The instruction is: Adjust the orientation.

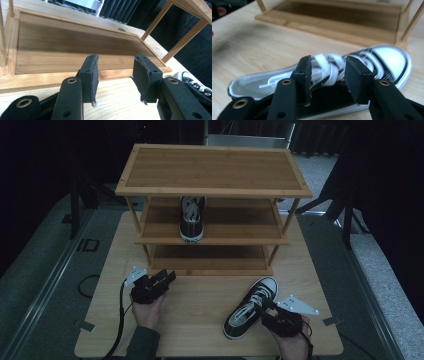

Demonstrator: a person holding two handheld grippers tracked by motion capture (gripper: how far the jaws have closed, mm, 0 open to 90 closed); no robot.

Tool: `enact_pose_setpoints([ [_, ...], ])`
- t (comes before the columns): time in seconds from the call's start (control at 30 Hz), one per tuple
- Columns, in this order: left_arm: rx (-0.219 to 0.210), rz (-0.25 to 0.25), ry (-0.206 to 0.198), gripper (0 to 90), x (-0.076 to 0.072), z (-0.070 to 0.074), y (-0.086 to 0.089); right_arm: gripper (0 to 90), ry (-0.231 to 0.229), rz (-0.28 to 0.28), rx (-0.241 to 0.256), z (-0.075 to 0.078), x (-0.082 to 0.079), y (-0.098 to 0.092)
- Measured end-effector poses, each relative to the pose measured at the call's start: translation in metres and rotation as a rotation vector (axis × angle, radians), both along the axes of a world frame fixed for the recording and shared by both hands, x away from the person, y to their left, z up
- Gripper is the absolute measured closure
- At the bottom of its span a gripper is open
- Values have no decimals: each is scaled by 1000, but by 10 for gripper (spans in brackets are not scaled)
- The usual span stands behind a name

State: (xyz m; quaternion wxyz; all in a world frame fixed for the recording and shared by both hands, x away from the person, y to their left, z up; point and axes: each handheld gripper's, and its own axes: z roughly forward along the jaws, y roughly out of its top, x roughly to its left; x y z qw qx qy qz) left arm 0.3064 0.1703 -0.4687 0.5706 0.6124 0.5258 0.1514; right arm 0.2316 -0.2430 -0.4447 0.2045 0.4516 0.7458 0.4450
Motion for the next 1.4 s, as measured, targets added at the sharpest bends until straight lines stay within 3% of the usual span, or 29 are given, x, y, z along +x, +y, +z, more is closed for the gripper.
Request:
enact_pose_setpoints([
  [0.13,2,3,5,563,1,-1,1,685,40,24,6,-5,1,-1],
  [0.27,4,2,13,565,2,-3,-1,794,40,34,-26,-3,-1,-2],
  [0.4,3,3,16,565,2,-3,-2,826,30,39,-38,-2,-2,-4],
  [0.77,14,7,25,568,4,-5,-3,847,14,13,-44,4,-8,-27],
  [0.9,14,9,27,569,4,-6,-2,782,23,22,-57,4,-10,-25],
  [0.97,14,12,27,570,4,-5,-2,730,35,24,-64,3,-12,-23],
  [1.13,14,14,26,570,4,-5,-2,706,68,11,-72,0,-13,-21],
  [1.17,14,13,25,573,4,-5,-2,706,97,-2,-78,-3,-12,-21],
  [1.3,13,15,24,573,4,-5,-1,743,150,-3,-71,-10,-10,-20],
  [1.4,14,16,27,573,5,-5,-1,787,157,-15,-36,-12,-9,-20],
])
